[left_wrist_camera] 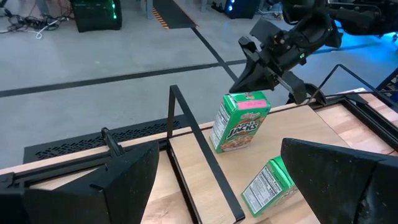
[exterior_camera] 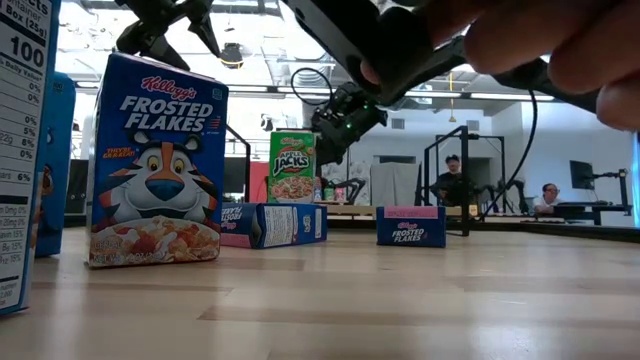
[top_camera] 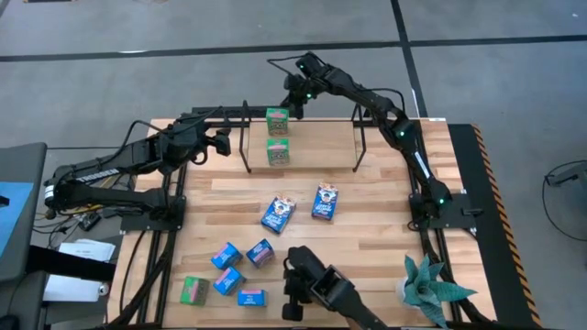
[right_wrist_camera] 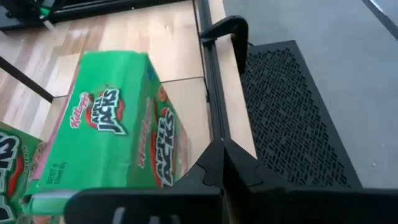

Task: Stack cereal on shelf
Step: Put the right green cereal box on the shelf aligned with the other green cereal box

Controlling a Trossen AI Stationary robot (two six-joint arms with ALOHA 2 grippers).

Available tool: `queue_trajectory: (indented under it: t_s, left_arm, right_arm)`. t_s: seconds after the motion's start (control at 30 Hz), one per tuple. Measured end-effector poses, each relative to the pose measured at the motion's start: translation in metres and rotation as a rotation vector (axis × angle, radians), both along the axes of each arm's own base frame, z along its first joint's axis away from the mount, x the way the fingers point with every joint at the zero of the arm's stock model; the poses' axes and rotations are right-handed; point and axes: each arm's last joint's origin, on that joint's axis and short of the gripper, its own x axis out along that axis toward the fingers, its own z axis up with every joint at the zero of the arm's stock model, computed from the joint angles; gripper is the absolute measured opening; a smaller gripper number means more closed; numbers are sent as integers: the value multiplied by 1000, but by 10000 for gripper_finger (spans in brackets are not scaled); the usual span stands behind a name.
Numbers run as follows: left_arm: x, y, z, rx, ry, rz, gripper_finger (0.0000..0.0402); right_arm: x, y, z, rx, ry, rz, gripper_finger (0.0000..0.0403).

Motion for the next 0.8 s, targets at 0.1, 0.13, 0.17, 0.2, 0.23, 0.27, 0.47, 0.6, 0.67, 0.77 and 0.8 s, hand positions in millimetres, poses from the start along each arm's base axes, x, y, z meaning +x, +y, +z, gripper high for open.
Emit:
queue_trajectory:
  t_s: [0.1,0.13,0.17,0.2,0.23,0.27,0.47,0.6,0.67,0.77,0.8]
  left_arm:
    - [0,0,0,1,0,1,328]
    - [0,0,0,1,0,2,328]
    - [0,0,0,0,-1,2,328]
    - [0,0,0,0,-1,2,328]
    - [0,0,0,0,-2,2,328]
    - [0,0,0,0,-2,2,328]
    - [0,0,0,0,-2,2,328]
    - [0,0,0,0,-2,2,328]
    - [0,0,0,0,-1,2,328]
    - [0,0,0,1,-1,3,328]
    - [0,0,0,0,-2,3,328]
  right_arm:
    - [0,1,0,9,1,3,17]
    - [0,1,0,11,-1,5,17]
    - [0,1,0,12,-2,7,17]
    - [0,1,0,16,-4,12,17]
    - [0,1,0,19,-5,15,17]
    - [0,1,0,20,-6,16,17]
    - [1,3,-13,41,9,17,17]
    - [1,5,-21,70,27,10,17]
    - [1,5,-21,67,24,11,17]
    - [3,6,-20,62,18,15,17]
    - [4,6,-20,56,13,16,17]
